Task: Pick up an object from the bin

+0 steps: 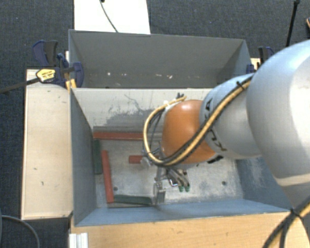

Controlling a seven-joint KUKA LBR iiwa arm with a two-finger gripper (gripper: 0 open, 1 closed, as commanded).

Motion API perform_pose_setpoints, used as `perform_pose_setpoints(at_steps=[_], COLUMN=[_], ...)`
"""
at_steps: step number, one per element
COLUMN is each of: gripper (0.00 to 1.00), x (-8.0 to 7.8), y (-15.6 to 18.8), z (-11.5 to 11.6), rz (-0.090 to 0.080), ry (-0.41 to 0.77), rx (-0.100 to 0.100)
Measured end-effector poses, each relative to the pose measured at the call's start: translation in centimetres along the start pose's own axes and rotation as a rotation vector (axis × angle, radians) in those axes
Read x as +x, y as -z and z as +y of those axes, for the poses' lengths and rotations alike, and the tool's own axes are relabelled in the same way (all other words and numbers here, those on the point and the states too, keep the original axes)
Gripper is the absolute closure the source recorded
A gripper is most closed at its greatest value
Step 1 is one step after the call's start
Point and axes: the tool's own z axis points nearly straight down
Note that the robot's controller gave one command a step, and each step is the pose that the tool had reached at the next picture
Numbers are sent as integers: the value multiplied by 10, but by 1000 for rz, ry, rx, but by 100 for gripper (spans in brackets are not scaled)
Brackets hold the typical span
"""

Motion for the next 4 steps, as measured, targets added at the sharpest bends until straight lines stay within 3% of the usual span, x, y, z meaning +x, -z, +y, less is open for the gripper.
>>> perform_pose_setpoints(at_steps=[1, 2, 3, 4], gripper=[0, 0, 0, 0], x=[-38, -40, -60, -63], y=[48, -1, 100, -4], z=[85, 19, -61, -40], rz=[0, 9, 2, 11], ry=[231, 579, 956, 848], rx=[-1, 2, 4, -4])
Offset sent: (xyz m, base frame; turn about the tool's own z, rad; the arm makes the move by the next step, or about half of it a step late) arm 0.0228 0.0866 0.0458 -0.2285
